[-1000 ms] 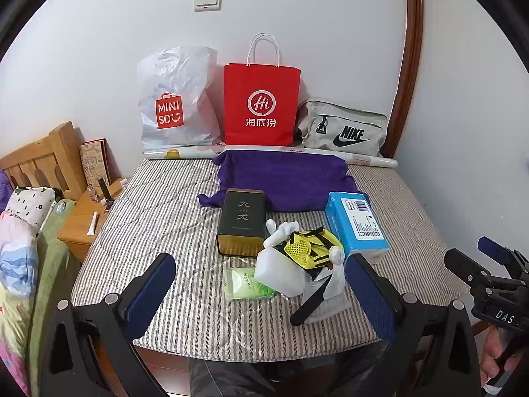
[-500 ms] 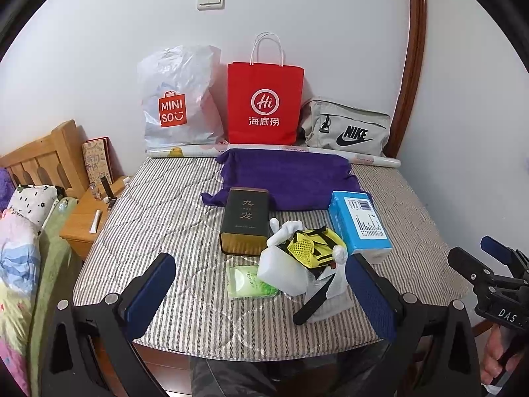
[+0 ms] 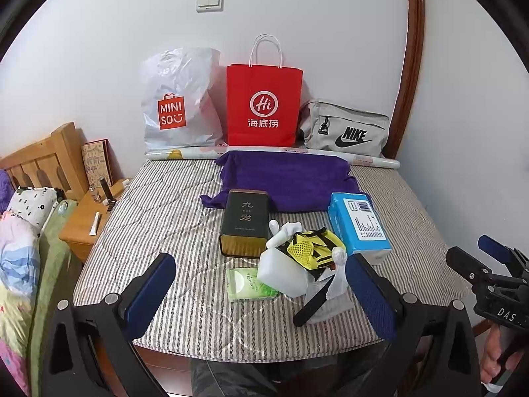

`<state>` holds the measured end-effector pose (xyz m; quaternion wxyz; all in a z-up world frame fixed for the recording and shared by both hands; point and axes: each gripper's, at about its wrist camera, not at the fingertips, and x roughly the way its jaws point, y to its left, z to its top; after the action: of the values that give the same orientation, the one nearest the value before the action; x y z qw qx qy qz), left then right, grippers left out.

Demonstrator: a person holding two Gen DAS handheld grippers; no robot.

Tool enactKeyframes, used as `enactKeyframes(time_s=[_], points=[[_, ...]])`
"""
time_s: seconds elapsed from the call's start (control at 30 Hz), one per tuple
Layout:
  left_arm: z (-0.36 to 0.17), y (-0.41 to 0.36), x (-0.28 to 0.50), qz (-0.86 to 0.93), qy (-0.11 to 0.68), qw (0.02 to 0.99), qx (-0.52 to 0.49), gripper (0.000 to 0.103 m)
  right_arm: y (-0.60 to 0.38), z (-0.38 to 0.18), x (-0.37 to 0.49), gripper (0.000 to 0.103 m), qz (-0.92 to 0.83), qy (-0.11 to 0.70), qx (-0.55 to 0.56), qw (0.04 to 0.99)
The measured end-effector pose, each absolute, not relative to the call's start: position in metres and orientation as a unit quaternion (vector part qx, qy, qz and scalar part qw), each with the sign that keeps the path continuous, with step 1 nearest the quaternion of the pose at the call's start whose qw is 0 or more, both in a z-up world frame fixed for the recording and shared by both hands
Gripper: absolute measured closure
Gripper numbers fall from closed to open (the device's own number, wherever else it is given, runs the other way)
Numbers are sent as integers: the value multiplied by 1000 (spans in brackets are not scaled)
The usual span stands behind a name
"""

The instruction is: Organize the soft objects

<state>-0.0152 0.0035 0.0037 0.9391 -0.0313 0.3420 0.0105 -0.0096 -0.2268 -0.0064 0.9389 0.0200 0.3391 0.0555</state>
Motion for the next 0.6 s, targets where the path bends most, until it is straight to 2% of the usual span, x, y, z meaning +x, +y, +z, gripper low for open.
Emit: enactKeyframes(time_s=[0.33, 0.6], points=[[3, 8, 2, 10, 343, 939, -30, 0, -232, -17, 2, 2, 58, 351, 34, 934], [-37, 22, 31, 12, 375, 926, -39, 0, -226, -43, 20, 2, 60, 359, 12, 931]])
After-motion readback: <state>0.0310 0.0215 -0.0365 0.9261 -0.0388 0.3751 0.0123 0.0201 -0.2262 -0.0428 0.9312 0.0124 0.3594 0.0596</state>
